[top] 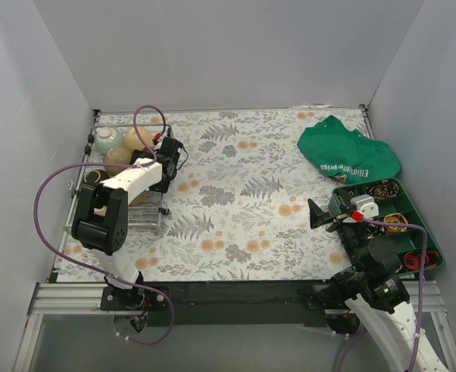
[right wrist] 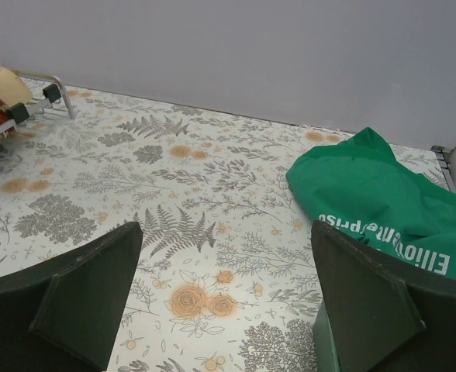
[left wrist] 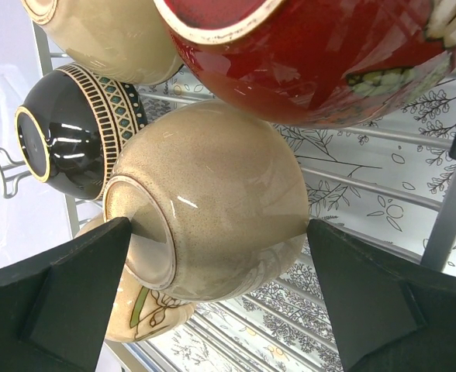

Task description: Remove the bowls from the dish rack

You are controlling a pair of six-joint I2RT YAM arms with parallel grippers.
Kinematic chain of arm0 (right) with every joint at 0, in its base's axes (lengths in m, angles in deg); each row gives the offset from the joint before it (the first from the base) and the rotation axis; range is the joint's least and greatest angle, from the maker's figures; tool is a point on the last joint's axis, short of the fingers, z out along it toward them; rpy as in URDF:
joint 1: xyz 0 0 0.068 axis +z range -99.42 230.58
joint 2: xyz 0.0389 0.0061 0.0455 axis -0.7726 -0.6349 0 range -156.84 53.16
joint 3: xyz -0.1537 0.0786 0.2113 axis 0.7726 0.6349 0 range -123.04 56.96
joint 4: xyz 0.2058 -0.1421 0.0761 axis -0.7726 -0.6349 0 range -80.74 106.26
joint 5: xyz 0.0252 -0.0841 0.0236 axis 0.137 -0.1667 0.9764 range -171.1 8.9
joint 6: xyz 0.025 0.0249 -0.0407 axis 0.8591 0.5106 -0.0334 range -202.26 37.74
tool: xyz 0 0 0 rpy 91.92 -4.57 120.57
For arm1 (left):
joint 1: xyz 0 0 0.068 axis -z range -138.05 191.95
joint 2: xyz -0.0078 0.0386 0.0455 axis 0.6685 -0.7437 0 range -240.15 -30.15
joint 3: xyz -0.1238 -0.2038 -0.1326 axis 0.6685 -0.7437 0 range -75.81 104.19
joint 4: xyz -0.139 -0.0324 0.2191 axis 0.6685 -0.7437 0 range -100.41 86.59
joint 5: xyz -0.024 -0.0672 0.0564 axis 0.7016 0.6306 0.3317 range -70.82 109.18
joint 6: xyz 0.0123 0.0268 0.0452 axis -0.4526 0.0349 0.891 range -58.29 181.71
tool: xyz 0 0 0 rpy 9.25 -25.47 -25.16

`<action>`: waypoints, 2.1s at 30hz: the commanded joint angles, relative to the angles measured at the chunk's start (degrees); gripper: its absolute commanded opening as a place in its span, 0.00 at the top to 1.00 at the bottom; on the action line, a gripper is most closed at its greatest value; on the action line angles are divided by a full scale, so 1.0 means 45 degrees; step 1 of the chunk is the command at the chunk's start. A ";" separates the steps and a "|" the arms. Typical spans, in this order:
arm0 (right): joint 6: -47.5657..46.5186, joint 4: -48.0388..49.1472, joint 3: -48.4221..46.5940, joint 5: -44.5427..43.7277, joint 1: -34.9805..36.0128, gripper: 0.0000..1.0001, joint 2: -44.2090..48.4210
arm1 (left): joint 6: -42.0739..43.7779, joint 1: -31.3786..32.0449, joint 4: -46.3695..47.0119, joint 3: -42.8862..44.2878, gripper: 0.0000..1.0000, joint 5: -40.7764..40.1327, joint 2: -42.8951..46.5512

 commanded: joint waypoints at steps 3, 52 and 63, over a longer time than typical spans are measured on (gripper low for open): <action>0.0018 0.0288 -0.0166 -0.0248 0.0072 0.01 0.2614 | -0.0395 -0.0093 -0.0429 -0.0129 0.02 0.1034 -0.0617; -0.0041 0.0444 -0.0420 0.0648 0.0072 0.01 0.2206 | -0.1313 0.0668 -0.0547 0.0281 0.64 -0.0509 0.0202; 0.1363 -0.0181 -0.2255 0.3831 0.0072 0.02 -0.1953 | -0.1761 0.0668 0.0274 0.0067 0.84 -0.0002 0.1549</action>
